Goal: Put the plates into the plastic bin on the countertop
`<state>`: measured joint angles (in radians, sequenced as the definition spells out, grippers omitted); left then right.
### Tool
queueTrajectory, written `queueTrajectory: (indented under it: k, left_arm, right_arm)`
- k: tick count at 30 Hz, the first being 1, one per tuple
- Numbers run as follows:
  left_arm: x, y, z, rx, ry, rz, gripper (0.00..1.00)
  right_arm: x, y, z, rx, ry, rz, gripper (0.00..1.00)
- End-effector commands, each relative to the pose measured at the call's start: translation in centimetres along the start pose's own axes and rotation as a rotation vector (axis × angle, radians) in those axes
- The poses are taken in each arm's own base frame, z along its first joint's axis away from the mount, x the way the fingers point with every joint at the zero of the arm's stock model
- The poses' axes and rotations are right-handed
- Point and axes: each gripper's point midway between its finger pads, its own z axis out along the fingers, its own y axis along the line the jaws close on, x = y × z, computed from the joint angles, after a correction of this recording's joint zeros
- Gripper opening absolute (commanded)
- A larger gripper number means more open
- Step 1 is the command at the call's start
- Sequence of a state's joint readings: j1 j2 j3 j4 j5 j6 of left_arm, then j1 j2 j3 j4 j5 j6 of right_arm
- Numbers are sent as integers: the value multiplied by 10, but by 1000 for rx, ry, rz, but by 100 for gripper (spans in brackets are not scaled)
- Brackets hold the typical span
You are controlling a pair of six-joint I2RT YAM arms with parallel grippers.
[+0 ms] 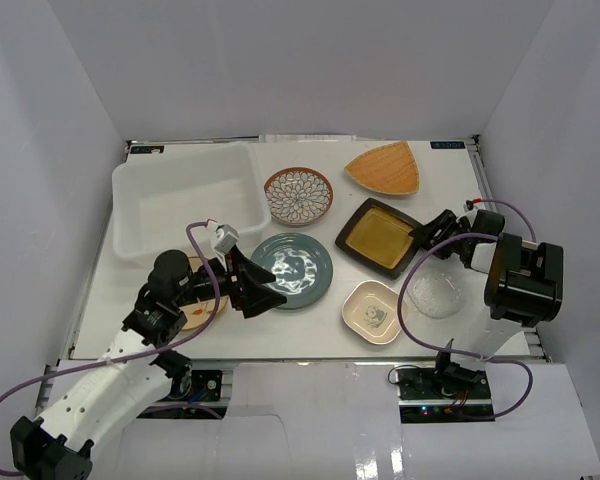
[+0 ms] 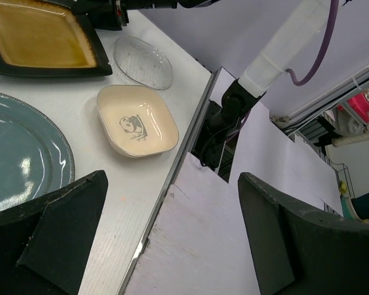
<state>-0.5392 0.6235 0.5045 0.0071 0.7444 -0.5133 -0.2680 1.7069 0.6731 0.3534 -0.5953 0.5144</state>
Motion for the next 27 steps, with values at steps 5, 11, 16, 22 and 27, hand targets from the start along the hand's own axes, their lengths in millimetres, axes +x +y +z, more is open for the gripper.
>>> queueTrajectory:
  k: [5, 11, 16, 22, 27]
  left_arm:
    - [-5, 7, 8, -30, 9, -44, 98]
    - [-18, 8, 13, -51, -7, -71, 98]
    - [-32, 17, 16, -125, -11, -102, 98]
    - [-46, 24, 25, -173, 8, -141, 97]
    - [-59, 36, 45, -197, 49, -206, 89]
  right_arm:
    - [-3, 15, 14, -156, -16, 73, 53]
    - [-4, 21, 18, -225, -34, 160, 25]
    - [-17, 34, -4, -245, -119, 182, 8]
    - [-39, 96, -64, -336, -265, 79, 8]
    - [-36, 131, -98, -412, -289, 52, 8]
